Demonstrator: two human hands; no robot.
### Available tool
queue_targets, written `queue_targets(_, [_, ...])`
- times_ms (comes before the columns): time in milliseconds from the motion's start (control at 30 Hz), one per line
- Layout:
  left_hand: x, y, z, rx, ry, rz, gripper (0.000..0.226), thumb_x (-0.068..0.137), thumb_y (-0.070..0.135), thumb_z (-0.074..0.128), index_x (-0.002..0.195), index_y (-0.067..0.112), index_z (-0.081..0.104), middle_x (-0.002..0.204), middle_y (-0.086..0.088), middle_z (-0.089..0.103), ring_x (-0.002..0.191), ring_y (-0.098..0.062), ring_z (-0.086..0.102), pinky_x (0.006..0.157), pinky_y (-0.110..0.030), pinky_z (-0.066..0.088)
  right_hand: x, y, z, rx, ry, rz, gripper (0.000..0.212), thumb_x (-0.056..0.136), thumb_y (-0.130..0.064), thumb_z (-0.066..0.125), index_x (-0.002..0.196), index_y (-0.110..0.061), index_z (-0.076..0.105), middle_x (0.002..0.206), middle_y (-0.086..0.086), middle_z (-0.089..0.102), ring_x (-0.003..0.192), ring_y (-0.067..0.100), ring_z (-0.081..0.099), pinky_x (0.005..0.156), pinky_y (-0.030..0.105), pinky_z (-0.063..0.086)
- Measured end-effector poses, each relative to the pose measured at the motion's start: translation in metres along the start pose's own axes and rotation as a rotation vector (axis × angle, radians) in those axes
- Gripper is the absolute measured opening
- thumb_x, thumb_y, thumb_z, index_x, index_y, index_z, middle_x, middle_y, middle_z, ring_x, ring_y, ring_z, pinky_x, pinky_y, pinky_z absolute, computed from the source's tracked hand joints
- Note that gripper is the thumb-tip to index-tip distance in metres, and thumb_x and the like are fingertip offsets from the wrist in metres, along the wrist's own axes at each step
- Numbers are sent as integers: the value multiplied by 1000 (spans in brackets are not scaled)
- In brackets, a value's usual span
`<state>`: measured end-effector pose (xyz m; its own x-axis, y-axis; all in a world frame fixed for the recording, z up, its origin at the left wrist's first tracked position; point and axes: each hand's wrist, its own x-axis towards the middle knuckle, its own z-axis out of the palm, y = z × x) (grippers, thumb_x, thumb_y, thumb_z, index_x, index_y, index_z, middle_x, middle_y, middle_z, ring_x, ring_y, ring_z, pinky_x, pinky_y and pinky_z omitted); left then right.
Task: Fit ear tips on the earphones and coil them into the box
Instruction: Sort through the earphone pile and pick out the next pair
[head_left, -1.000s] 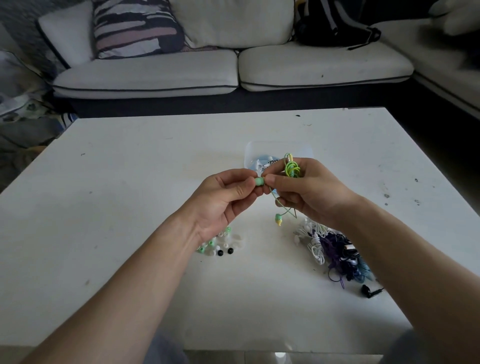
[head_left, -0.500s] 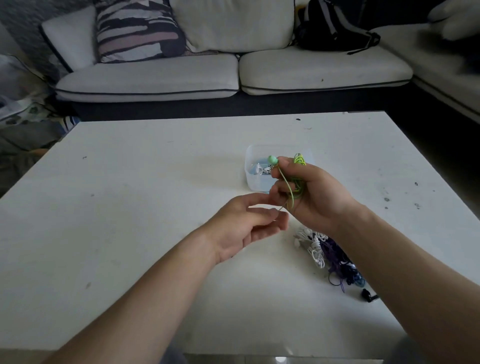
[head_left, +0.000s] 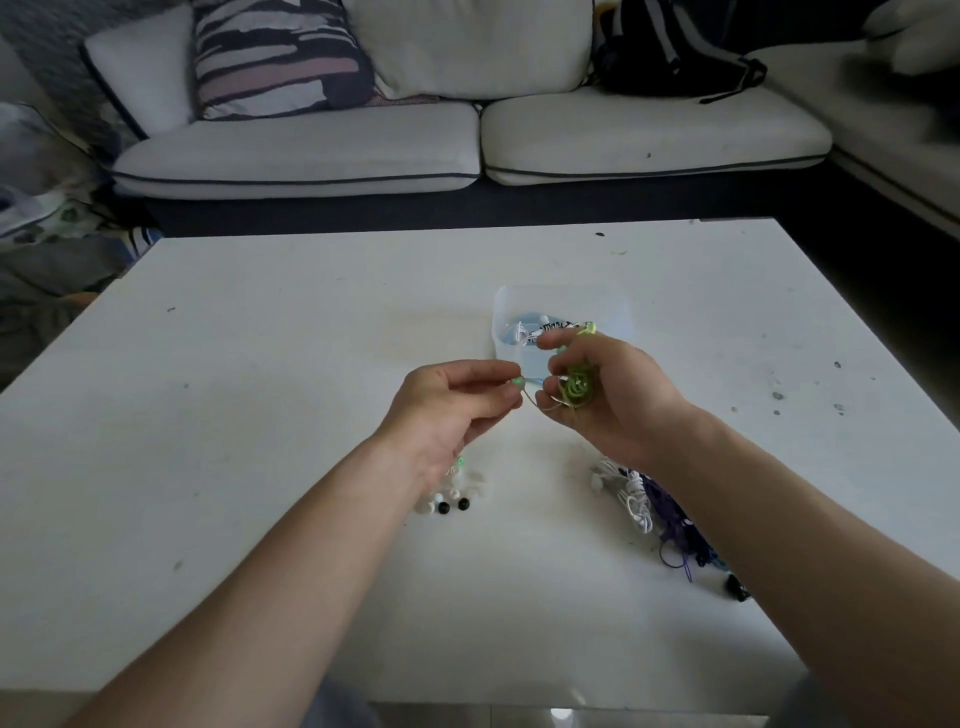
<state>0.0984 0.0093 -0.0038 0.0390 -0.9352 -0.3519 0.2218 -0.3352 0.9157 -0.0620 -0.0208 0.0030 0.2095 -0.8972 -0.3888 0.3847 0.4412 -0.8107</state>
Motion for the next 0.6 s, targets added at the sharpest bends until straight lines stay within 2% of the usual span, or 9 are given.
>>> queue_targets(100, [1, 2, -4, -4, -4, -20, 22, 83, -12, 66, 92, 6, 74, 85, -9, 76, 80, -16, 73, 73, -18, 57, 0, 6, 5, -143, 44, -32, 2, 94, -2, 58, 93, -3, 58, 79, 9, 51, 62, 18, 51, 67, 32, 56])
queue_targets(200, [1, 2, -5, 61, 2, 12, 20, 84, -10, 67, 91, 7, 75, 85, -10, 76, 82, -18, 74, 73, -18, 57, 1, 11, 5, -314, 67, -70, 3, 93, -3, 60, 91, -5, 60, 83, 12, 58, 64, 18, 52, 69, 31, 54])
queue_targets(367, [5, -1, -7, 122, 85, 88, 14, 81, -6, 74, 86, 7, 73, 78, -9, 75, 72, -18, 73, 67, -18, 57, 2, 16, 5, -391, -30, -88, 10, 88, 4, 66, 91, -5, 69, 74, 10, 59, 63, 17, 55, 64, 27, 51])
queue_targets(500, [11, -4, -10, 129, 53, 72, 9, 82, -3, 73, 86, 5, 73, 81, -14, 75, 75, -20, 74, 71, -21, 58, 4, 20, 1, -456, -9, -104, 12, 84, 7, 69, 89, -3, 70, 74, 14, 60, 65, 20, 56, 63, 30, 48])
queue_targets(567, [17, -8, -18, 273, 49, 104, 7, 85, 2, 73, 88, 8, 74, 81, -11, 76, 74, -16, 73, 70, -22, 58, 6, 21, -1, -461, 25, -91, 13, 83, 6, 72, 90, -4, 71, 78, 16, 61, 66, 21, 55, 62, 30, 45])
queue_targets(600, [22, -11, -24, 472, 67, 157, 8, 85, 5, 74, 86, 12, 75, 79, -5, 76, 70, -12, 72, 67, -22, 57, 6, 20, -2, -447, 41, -86, 13, 83, 6, 72, 91, -4, 71, 80, 17, 62, 65, 21, 54, 61, 28, 45])
